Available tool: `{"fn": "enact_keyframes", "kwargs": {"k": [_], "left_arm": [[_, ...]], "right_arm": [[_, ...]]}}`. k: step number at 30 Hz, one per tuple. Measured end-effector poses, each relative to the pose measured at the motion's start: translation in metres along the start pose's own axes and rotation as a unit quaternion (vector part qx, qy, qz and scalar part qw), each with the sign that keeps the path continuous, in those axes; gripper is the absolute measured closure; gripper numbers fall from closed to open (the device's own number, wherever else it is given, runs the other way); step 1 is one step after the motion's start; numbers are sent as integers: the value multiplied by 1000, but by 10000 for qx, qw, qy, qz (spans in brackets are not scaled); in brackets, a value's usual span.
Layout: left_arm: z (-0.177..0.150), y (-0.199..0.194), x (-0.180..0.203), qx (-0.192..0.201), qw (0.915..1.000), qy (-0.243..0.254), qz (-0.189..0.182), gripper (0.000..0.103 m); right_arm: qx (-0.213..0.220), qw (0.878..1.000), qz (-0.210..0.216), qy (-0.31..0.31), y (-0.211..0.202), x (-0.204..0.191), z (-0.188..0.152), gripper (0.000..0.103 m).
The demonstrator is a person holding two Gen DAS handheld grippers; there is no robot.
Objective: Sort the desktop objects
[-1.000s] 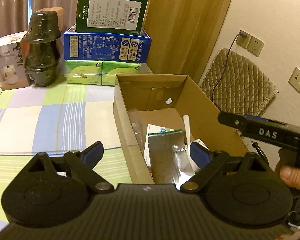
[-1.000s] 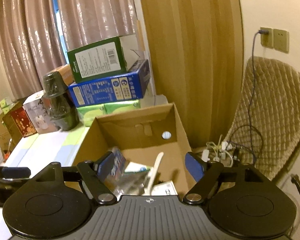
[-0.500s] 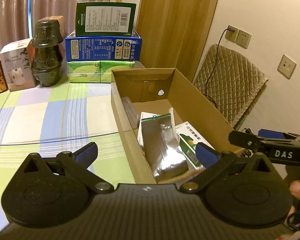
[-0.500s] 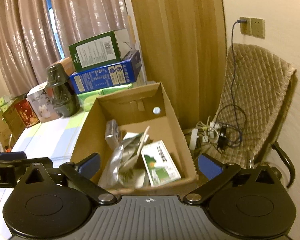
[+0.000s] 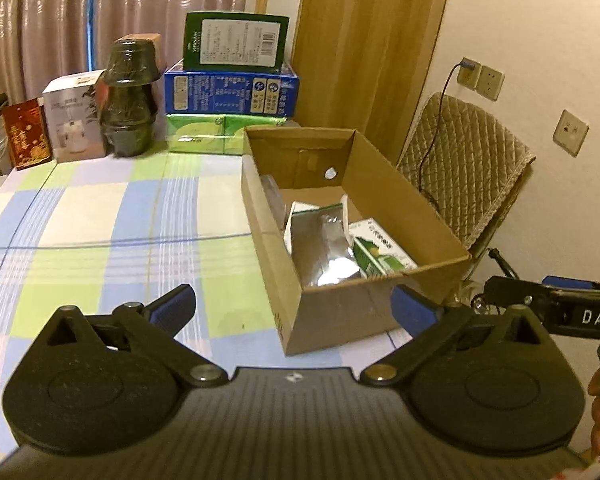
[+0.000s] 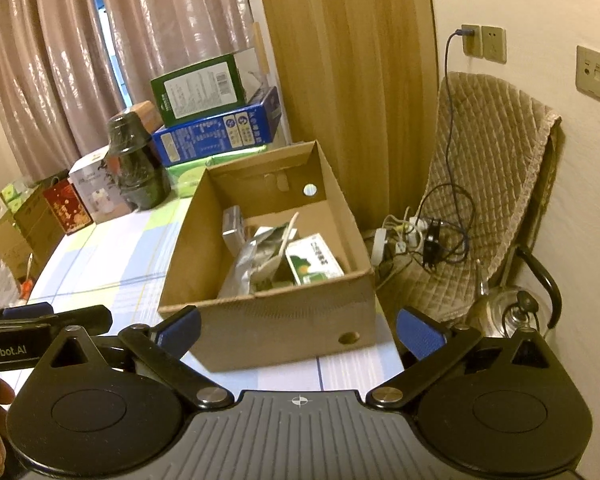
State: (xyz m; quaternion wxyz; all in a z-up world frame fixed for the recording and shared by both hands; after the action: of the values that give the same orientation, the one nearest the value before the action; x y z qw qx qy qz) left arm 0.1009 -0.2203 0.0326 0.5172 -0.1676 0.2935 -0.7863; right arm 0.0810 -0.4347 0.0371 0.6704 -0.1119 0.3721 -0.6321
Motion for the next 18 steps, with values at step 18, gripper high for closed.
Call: {"fn": "enact_keyframes", "kwargs": {"k": [18], "left_arm": [[-13,-32,4,-268,9995,-156,103,1]], "right_arm": [[-138,9991,-90,-399,-38,-8,-13,2]]}}
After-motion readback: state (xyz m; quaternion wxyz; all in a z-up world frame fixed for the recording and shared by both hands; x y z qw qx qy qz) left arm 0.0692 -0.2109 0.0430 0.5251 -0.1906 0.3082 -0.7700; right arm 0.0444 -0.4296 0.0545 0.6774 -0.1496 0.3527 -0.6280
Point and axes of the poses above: each gripper's, at about its wrist camera, not at the fingertips, and y roughly the way its jaws point, x to its right, z to its top, the point moved 4 cm from there along y, roughly the way its jaws point, and after that the axes turned 13 degrees about y, right-handed, at the moved point
